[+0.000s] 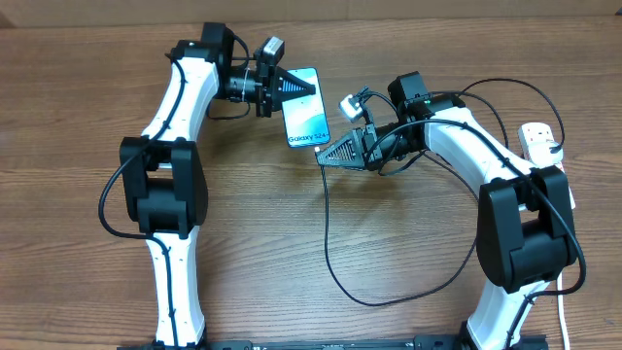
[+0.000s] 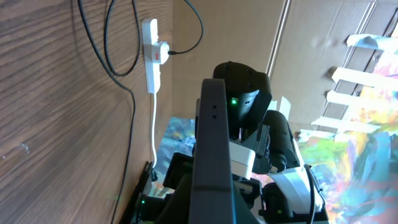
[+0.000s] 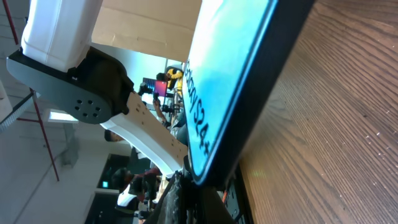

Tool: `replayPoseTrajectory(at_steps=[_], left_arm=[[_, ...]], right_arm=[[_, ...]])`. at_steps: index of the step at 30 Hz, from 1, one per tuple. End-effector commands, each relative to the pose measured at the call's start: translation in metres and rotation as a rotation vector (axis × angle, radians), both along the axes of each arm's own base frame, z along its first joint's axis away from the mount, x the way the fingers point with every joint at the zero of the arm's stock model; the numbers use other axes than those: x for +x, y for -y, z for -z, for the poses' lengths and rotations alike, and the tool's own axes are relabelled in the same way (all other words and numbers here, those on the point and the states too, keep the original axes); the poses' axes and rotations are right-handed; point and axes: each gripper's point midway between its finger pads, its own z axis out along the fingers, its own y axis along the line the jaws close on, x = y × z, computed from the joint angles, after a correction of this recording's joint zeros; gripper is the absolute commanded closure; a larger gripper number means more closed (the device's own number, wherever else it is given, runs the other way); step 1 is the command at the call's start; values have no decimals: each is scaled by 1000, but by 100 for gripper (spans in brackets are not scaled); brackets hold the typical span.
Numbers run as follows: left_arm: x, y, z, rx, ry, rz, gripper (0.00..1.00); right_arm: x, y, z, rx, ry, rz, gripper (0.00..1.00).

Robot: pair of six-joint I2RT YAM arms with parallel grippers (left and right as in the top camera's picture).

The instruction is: Plug charger to phone and switch on socket

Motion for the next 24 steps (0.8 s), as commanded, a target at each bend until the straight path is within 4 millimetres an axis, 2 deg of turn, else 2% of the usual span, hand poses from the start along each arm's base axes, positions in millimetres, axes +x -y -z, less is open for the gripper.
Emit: replayPoseTrajectory(at_steps=[1, 15, 20, 24], left_arm=[[-1, 5, -9, -31, 21, 14, 96], [-1, 6, -10, -34, 6, 16, 96], [-5, 11, -20, -92, -1, 34, 96], [-7, 14, -19, -88, 2, 41, 96]], right_arm=[[-2, 0, -14, 30, 22, -3, 96], [-1, 0, -14, 35, 40, -3, 96], [0, 0, -14, 36, 46, -3, 96], [0, 0, -14, 37, 49, -3, 96]])
